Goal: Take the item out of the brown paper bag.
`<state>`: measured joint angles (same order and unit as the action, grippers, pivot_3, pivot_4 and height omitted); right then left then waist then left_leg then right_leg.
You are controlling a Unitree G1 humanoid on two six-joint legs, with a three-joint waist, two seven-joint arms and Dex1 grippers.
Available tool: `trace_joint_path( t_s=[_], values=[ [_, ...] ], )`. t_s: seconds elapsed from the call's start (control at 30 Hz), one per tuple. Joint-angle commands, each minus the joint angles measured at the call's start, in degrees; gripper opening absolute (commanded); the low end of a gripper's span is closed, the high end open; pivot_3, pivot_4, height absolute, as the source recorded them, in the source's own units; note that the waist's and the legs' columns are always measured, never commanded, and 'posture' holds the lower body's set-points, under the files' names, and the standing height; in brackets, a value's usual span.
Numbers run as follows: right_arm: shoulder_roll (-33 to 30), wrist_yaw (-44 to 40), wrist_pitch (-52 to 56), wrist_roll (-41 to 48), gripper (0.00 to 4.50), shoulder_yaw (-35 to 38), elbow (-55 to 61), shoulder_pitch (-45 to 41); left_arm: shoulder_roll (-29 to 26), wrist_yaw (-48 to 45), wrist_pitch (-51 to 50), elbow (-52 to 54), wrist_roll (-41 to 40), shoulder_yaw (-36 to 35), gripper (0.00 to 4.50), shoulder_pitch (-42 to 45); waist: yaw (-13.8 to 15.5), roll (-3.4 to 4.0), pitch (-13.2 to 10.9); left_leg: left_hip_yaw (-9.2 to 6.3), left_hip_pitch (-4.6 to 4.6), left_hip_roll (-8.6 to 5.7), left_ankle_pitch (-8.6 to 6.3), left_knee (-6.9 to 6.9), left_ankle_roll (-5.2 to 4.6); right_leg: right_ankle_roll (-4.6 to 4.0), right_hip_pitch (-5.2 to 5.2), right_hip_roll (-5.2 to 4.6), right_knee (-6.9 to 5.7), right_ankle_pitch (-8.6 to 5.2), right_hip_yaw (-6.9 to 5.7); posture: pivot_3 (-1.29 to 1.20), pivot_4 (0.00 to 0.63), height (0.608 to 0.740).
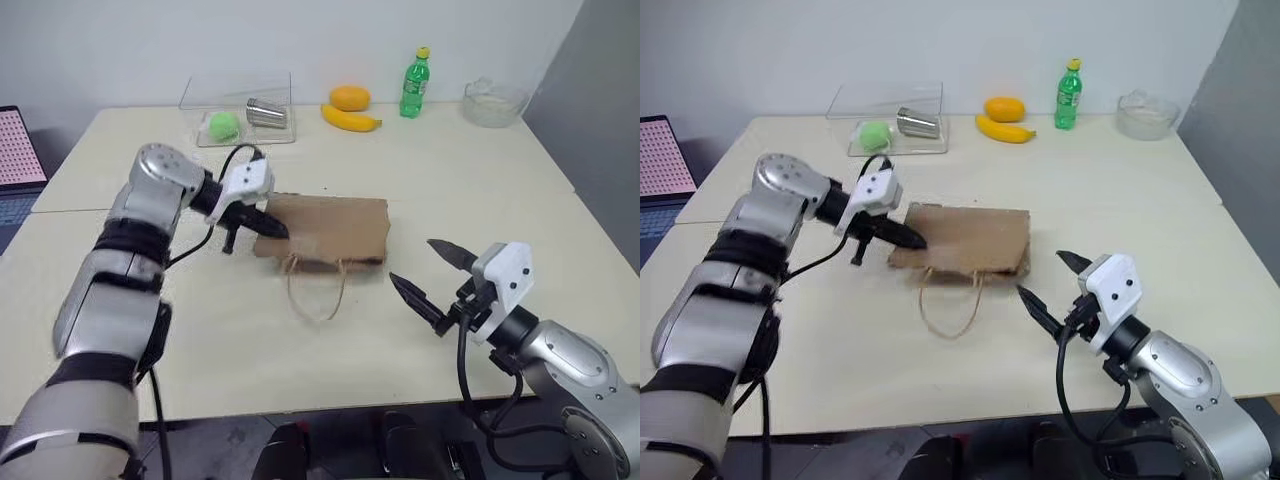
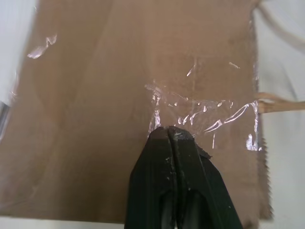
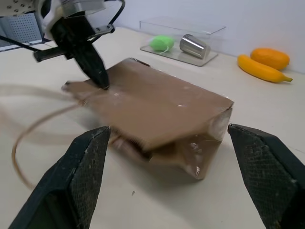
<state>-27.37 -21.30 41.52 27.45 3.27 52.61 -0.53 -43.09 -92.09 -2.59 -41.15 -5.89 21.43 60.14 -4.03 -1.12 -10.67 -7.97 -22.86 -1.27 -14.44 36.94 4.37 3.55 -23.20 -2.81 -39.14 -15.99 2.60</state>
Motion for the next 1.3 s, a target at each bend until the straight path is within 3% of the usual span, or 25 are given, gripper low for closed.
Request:
trace_joint_path(
  t_s=[0.03, 0.2, 0.3, 0.43, 0.53, 0.73, 0.97, 1.3],
  values=[
    [-0.87, -0.37, -1.22, 1.2, 4.17, 0.47, 4.09, 0.17, -6.54, -0.41, -8.47, 17.57, -8.76, 2.59, 0.02, -6.03, -0.11, 0.0, 0.0, -0.01, 0.0, 0.0, 0.0, 0.0, 0.0, 0.0, 0.0, 0.0, -0.01, 0.0, 0.0, 0.0, 0.15, 0.74],
    [-2.77, -1.73, -1.66, 1.9, 4.17, -0.18, 4.16, 1.47, -7.9, 2.04, -11.48, 26.84, -9.56, -3.5, 0.02, -11.07, 0.65, -0.01, 0.01, -0.01, 0.0, -0.03, 0.0, 0.07, -0.01, 0.0, 0.05, 0.0, -0.03, 0.0, -0.04, 0.0, 0.15, 0.74],
    [-4.86, -3.96, -1.62, 2.83, 4.17, -0.42, 5.0, 4.14, -8.81, 5.11, -6.15, 31.24, -8.58, -7.62, 0.52, -12.91, 0.83, -0.02, 0.01, 0.0, 0.02, -0.03, 0.01, 0.08, -0.01, 0.0, 0.07, 0.0, -0.01, 0.0, -0.04, 0.0, 0.15, 0.74],
    [-7.08, -5.95, -1.55, 4.57, 4.17, -1.2, 5.38, 6.14, -10.31, 4.31, -0.38, 38.19, -9.82, -11.39, 1.75, -18.01, 0.62, 0.02, 0.03, 0.07, 0.06, 0.0, 0.01, 0.02, -0.01, 0.0, 0.06, 0.0, 0.02, 0.0, 0.0, 0.0, 0.15, 0.74],
    [-9.24, -8.3, -0.88, 6.03, 4.17, -3.37, 5.27, 7.21, -12.17, 1.35, 4.31, 45.05, -12.22, -13.31, 2.62, -27.48, 0.39, 0.04, 0.04, 0.15, 0.12, 0.04, 0.0, 0.0, -0.02, -0.01, 0.08, 0.01, 0.0, 0.0, 0.06, 0.0, 0.15, 0.74],
    [-12.35, -10.25, -0.85, 7.61, 4.17, -5.55, 6.06, 9.19, -11.71, 1.89, 18.19, 42.61, -10.36, -16.35, 2.62, -36.94, 1.09, 0.02, 0.06, 0.12, 0.1, 0.04, 0.0, 0.06, -0.02, -0.01, 0.13, 0.03, 0.03, -0.01, 0.04, 0.0, 0.15, 0.74],
    [-13.51, -10.04, -1.07, 7.77, 4.17, -7.57, 6.02, 9.35, -6.54, 2.89, 39.2, 29.43, -6.71, -14.72, 2.62, -37.17, 1.55, 0.01, 0.09, 0.13, 0.34, 0.02, 0.0, 0.03, -0.03, -0.01, 0.43, 0.01, 0.15, -0.01, 0.01, 0.0, 0.15, 0.74],
    [-13.82, -7.43, 0.48, 9.16, 4.17, -7.94, 7.32, 8.68, -0.86, 7.38, 43.73, 25.64, -5.7, -11.72, 2.62, -38.69, 1.63, -0.01, 0.09, 0.07, 0.49, 0.02, 0.0, 0.03, -0.03, -0.01, 0.58, 0.02, 0.15, -0.01, -0.02, 0.0, 0.15, 0.74]
  ],
)
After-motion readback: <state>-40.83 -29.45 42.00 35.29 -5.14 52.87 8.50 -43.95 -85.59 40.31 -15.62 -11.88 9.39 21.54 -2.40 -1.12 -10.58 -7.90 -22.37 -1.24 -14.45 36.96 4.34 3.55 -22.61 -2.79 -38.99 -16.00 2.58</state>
